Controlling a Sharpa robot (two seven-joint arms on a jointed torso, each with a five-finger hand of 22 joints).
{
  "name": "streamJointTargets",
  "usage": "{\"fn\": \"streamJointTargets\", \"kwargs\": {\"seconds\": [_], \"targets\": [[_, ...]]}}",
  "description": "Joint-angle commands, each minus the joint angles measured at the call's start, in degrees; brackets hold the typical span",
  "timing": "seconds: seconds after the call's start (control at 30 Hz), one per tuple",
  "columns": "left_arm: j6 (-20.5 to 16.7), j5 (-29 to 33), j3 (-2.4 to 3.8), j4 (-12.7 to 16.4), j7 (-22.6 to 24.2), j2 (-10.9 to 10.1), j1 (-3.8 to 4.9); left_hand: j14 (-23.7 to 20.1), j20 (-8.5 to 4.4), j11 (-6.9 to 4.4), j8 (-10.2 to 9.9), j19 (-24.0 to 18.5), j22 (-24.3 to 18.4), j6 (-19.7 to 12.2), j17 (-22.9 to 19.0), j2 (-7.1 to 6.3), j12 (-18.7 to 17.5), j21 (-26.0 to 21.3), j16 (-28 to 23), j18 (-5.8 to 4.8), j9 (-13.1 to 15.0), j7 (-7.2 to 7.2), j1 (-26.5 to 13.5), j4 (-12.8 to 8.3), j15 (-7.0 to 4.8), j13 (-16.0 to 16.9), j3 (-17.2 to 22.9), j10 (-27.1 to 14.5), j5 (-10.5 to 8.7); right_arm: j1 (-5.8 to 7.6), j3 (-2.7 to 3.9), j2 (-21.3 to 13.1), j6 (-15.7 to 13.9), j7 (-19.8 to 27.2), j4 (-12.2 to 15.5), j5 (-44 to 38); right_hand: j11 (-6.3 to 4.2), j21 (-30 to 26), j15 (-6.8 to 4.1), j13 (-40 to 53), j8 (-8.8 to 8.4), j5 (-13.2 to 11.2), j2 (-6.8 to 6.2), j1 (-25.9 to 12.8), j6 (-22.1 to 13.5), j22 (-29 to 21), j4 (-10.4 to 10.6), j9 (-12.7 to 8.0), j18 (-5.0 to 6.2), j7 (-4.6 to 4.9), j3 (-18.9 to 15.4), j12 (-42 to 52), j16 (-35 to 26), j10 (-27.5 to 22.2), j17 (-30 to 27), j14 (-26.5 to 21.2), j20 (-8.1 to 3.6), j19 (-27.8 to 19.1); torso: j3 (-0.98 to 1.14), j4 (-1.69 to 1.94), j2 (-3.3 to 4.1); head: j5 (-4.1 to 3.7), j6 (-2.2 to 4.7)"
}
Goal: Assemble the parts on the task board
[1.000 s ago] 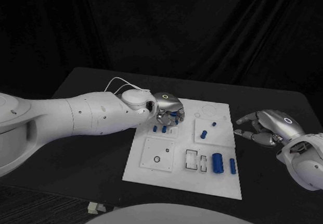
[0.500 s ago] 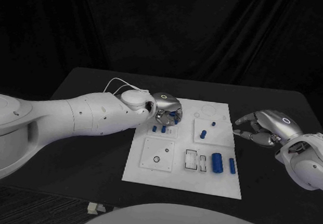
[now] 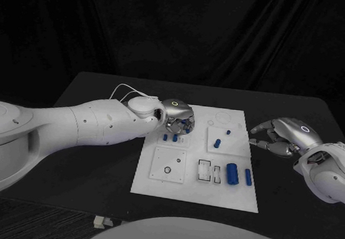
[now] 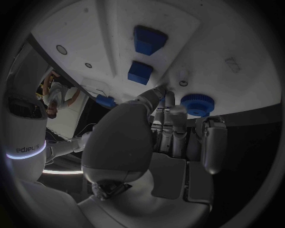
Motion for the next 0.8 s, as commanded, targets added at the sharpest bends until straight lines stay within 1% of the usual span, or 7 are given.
{"fn": "streamJointTargets", "kwargs": {"seconds": [0.03, 0.13, 0.3, 0.37, 0.47, 0.6, 0.8], "targets": [[-2.43, -0.07, 0.06, 0.23, 2.24, -0.17, -0.08, 0.52, -0.01, -0.04, 0.62, 2.98, 13.40, 1.04, -0.19, 0.67, -0.42, 0.25, -0.26, -0.86, 1.26, 0.48, -0.60, -0.34, -0.05, -0.24, -0.15, 0.60, 0.46, -0.16, 0.03, -0.04, -0.66, -0.03, 0.05, -0.36, -0.11, -0.12, 0.03, 10.70, -0.27, 0.20, 0.42, 0.29, 0.36, 8.83, 0.42, -0.06, 0.65, -0.06, 0.05, -0.21, -0.33, 2.99, 6.60, 4.17, -0.01, -0.39, 0.00, 0.08, 0.00, -0.01, -0.01], [-2.91, -0.07, 0.06, 0.50, 1.94, -0.71, -0.07, 0.63, -0.02, -0.03, 0.65, 3.07, 13.45, 1.20, -0.28, 0.58, -0.65, 0.37, -0.26, -0.89, 1.33, 0.52, -0.71, -0.40, -0.01, -0.40, -0.23, 0.92, 0.55, -0.17, 0.03, -0.14, -0.62, -0.05, 0.12, -0.36, -0.11, -0.12, 0.03, 10.70, -0.27, 0.20, 0.42, 0.29, 0.36, 8.83, 0.42, -0.06, 0.65, -0.06, 0.05, -0.21, -0.33, 2.99, 6.60, 4.17, -0.01, -0.39, -0.03, -0.03, 0.02, 0.12, -0.01], [-3.88, -0.07, 0.07, 2.01, 1.17, -2.60, 0.25, 0.67, -0.03, 0.12, 0.52, 3.05, 13.43, 1.17, -0.67, 0.45, -1.29, 0.34, -0.42, -0.88, 1.36, 0.63, -0.83, -0.49, 0.03, -0.80, -0.28, 1.00, 0.60, -0.18, 0.03, -0.32, -0.56, -0.14, 0.23, -0.36, -0.11, -0.12, 0.03, 10.70, -0.27, 0.20, 0.42, 0.29, 0.36, 8.83, 0.42, -0.06, 0.65, -0.06, 0.05, -0.21, -0.33, 2.99, 6.60, 4.17, -0.01, -0.39, -0.02, -0.02, 0.02, 0.04, -0.01], [-4.16, -0.07, 0.07, 2.79, 0.85, -3.47, 0.81, 0.68, -0.04, 0.14, 0.50, 3.04, 13.43, 1.19, -0.75, 0.44, -1.45, 0.32, -0.46, -0.88, 1.38, 0.63, -0.88, -0.50, 0.03, -0.92, -0.29, 1.06, 0.60, -0.18, 0.03, -0.38, -0.50, -0.18, 0.26, -0.36, -0.13, -0.25, 0.01, 10.61, -0.26, 0.19, 0.41, 0.31, 0.48, 8.80, 0.43, -0.05, 0.68, -0.08, 0.03, -0.30, -0.41, 2.95, 6.53, 4.16, -0.02, -0.41, 0.00, -0.02, -0.02, 0.06, -0.01], [-4.21, -0.07, 0.07, 4.14, 0.29, -4.86, 2.03, 0.70, -0.04, 0.13, 0.42, 2.99, 13.39, 1.24, -1.05, 0.43, -2.05, 0.23, -0.58, -0.85, 1.42, 0.58, -1.13, -0.43, -0.01, -1.31, -0.36, 1.14, 0.54, -0.19, 0.03, -0.45, -0.45, -0.24, 0.26, -0.36, -0.13, -0.25, 0.01, 10.61, -0.26, 0.19, 0.41, 0.31, 0.48, 8.80, 0.43, -0.05, 0.68, -0.08, 0.03, -0.30, -0.41, 2.95, 6.53, 4.16, -0.02, -0.41, 0.02, 0.03, -0.02, 0.14, -0.01], [-3.22, -0.07, 0.07, 5.59, -0.28, -6.50, 3.36, 0.60, -0.03, 0.12, 0.25, 2.80, 13.30, 1.20, -1.62, 0.48, -2.93, -0.02, -0.86, -0.79, 1.45, 0.53, -1.36, -0.40, 0.05, -1.91, -0.37, 1.22, 0.44, -0.19, 0.03, -0.43, -0.39, -0.31, 0.26, -0.36, -0.13, -0.25, 0.01, 10.61, -0.26, 0.19, 0.41, 0.31, 0.48, 8.80, 0.43, -0.05, 0.68, -0.08, 0.03, -0.30, -0.41, 2.95, 6.53, 4.16, -0.02, -0.41, 0.01, 0.01, 0.01, 0.14, -0.01], [-1.16, -0.07, 0.06, 6.56, -0.87, -8.23, 4.11, 0.25, 0.03, 0.18, -0.12, 2.53, 13.17, 1.00, -2.56, 0.52, -4.61, -0.41, -1.31, -0.69, 1.48, 0.47, -1.70, -0.34, 0.07, -2.99, -0.36, 1.16, 0.30, -0.19, 0.03, -0.45, -0.34, -0.39, 0.20, -0.36, -0.13, -0.25, 0.01, 10.61, -0.26, 0.19, 0.41, 0.31, 0.48, 8.80, 0.43, -0.05, 0.68, -0.08, 0.03, -0.30, -0.41, 2.95, 6.53, 4.16, -0.02, -0.41, 0.00, -0.03, -0.01, 0.15, -0.01]]}}
